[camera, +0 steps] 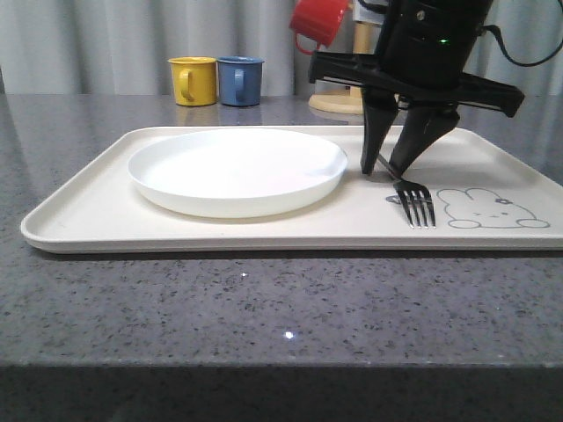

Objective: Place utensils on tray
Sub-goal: 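Lower the fork onto the tray beside the plate and release, then grasp the steel chopsticks with the right gripper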

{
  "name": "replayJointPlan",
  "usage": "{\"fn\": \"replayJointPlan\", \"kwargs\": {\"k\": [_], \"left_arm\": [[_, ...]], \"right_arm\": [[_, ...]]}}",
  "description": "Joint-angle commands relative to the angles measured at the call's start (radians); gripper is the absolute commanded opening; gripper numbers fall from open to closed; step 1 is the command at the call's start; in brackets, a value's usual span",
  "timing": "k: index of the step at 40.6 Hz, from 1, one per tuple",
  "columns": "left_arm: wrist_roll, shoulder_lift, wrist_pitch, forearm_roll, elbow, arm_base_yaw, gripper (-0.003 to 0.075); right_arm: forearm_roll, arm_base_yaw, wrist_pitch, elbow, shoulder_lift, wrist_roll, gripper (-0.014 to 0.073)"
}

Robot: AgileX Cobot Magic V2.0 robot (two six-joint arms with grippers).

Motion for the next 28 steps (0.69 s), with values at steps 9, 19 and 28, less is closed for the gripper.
{"fn": "replayJointPlan", "kwargs": {"k": [9, 19, 28], "left_arm": [[-0.009, 0.01, -0.081, -0.007, -0.025, 0.002, -0.0018], [-0.009, 0.01, -0.081, -0.007, -0.025, 0.002, -0.0018], [-0.009, 0.01, -0.081, -0.007, -0.025, 0.002, -0.0018]], "right_arm": [[-0.105, -0.016, 0.089, -0.126, -0.118, -0.001, 0.04], [-0.22, -0.113, 0.423, -0.29, -0.133, -0.175, 0.04], [-0.204, -0.251, 0.443, -0.292, -0.141, -0.293, 0.04]]}}
